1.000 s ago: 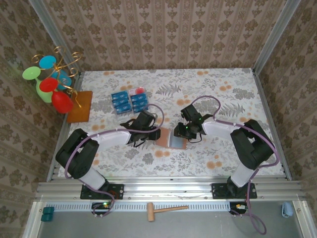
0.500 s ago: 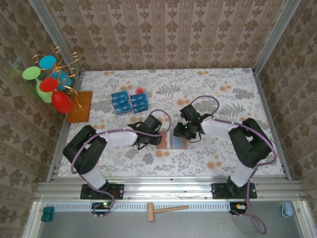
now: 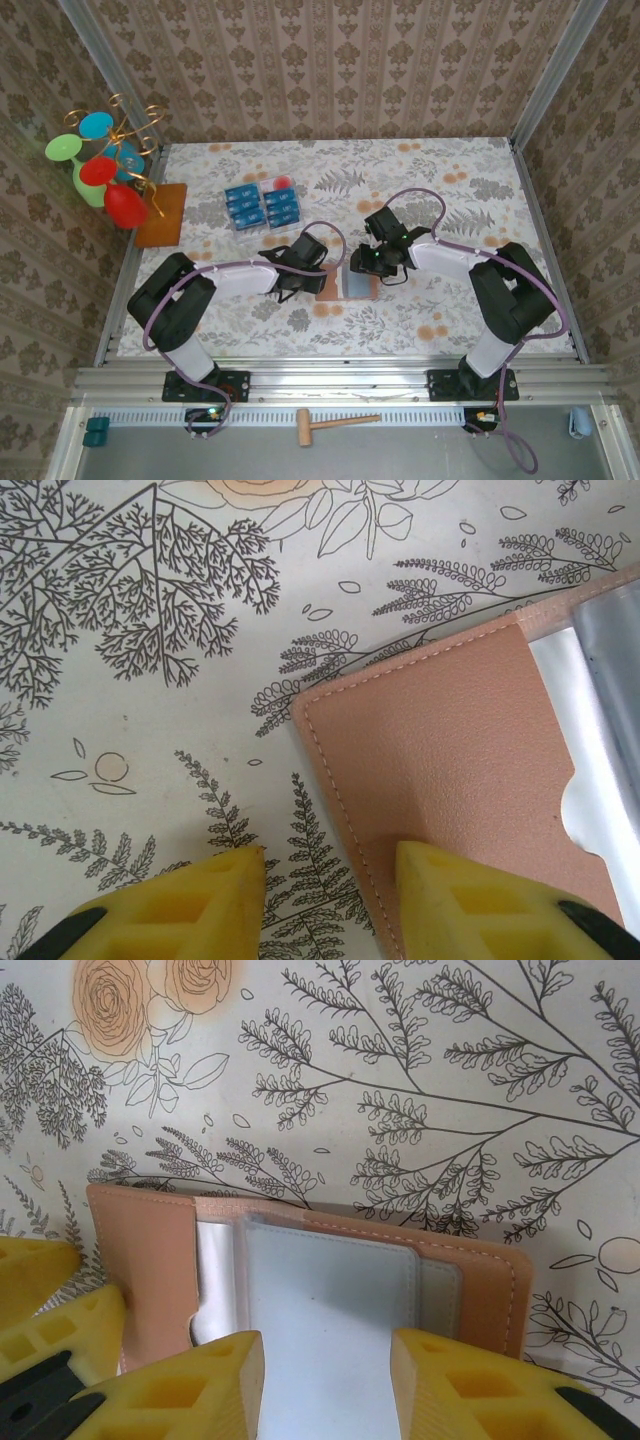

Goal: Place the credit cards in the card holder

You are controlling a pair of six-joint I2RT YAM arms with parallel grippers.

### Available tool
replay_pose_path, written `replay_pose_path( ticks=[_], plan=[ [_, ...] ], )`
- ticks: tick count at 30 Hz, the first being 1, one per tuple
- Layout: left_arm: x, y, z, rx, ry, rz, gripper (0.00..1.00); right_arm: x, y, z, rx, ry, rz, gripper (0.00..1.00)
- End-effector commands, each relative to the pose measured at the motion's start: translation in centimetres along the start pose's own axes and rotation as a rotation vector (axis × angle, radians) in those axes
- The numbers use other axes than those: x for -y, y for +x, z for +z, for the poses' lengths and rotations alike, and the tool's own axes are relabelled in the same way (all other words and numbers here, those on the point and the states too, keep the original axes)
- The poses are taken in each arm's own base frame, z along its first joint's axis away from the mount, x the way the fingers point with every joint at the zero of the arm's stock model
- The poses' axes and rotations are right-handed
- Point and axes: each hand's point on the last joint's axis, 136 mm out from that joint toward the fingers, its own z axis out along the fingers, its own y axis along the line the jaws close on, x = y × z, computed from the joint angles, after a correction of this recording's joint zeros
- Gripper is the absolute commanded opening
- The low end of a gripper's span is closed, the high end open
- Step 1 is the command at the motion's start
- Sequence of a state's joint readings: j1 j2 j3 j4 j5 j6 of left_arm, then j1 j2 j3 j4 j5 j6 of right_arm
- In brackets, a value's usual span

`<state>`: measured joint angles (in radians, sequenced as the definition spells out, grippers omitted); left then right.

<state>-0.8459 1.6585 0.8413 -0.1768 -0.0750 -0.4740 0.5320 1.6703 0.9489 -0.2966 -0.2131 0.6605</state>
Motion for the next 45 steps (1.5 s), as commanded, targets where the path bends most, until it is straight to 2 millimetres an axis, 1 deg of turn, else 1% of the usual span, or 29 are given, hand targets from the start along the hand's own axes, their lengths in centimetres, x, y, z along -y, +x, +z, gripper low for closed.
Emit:
replay_pose_path(
  ticks=[1,13,22,25,30,35,39,41,43,45],
  plan=[
    [0.4,-0.5,-0.9,0.007,0.004,0.020,0.41,0.3,-0.2,-0.6,0.007,0.014,-0.004,0.38],
    [0.7,-0.9,-1.0,0.032,0.021,0.024,0.41,0.3,0.3,1.2,-0.030,-0.004,0.015,0.37],
    [1.4,-1.5,-1.1,0.060,0.059,0.036,0.48,-0.5,0.7,2.3,-0.053,-0.048,0.041,0.37],
    [1.6,-1.8,-1.3,0.083,0.072,0.036,0.53,-0.6,0.7,2.5,-0.057,-0.061,0.052,0.37],
    [1.7,-2.3,-2.3,0.148,0.116,0.032,0.62,-1.0,0.7,2.7,-0.056,-0.086,0.081,0.37],
    [2.1,-2.8,-3.4,0.207,0.163,0.048,0.69,-0.8,0.7,2.9,-0.055,-0.084,0.104,0.37],
    [1.9,-2.7,-4.0,0.220,0.162,0.066,0.70,-0.6,0.9,3.1,-0.058,-0.077,0.116,0.37],
    [1.5,-2.8,-4.4,0.227,0.141,0.063,0.71,-0.6,0.8,3.1,-0.055,-0.078,0.118,0.37],
    [1.1,-3.0,-5.2,0.246,0.118,0.060,0.72,-0.6,0.9,3.1,-0.056,-0.079,0.120,0.37],
    [1.1,-3.5,-6.1,0.269,0.116,0.059,0.72,-0.6,0.9,3.1,-0.056,-0.079,0.121,0.37]
  ],
)
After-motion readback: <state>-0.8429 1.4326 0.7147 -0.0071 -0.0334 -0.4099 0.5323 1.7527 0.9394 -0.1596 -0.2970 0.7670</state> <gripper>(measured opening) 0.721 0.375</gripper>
